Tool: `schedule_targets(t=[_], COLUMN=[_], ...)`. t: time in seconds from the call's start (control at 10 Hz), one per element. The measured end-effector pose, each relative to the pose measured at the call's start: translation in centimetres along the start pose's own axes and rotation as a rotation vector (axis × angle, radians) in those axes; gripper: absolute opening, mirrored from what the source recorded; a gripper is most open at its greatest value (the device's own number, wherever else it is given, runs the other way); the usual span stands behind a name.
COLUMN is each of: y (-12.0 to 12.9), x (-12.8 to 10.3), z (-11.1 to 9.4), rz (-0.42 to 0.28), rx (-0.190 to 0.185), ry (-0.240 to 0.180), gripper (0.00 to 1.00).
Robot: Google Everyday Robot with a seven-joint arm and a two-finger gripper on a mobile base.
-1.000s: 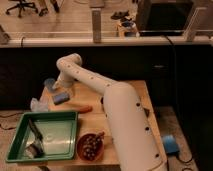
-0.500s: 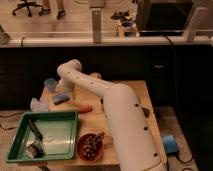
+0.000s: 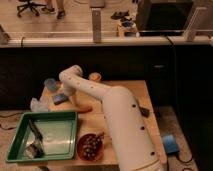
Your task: Place sponge in tray
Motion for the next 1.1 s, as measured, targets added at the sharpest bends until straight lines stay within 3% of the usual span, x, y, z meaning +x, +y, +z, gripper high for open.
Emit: schedule_targets(t=[0.2,0.5,1.1], y=[-0.22,0.18,0.11], x=[0.02,0.05,0.04], z=[0.64,0.17,0.1], rz=[-0.001,-0.005,-0.005], rx=[0.016,0.005,0.007], ry=[-0.005,-0.004,-0.002], gripper=[0.8,0.77,0.21])
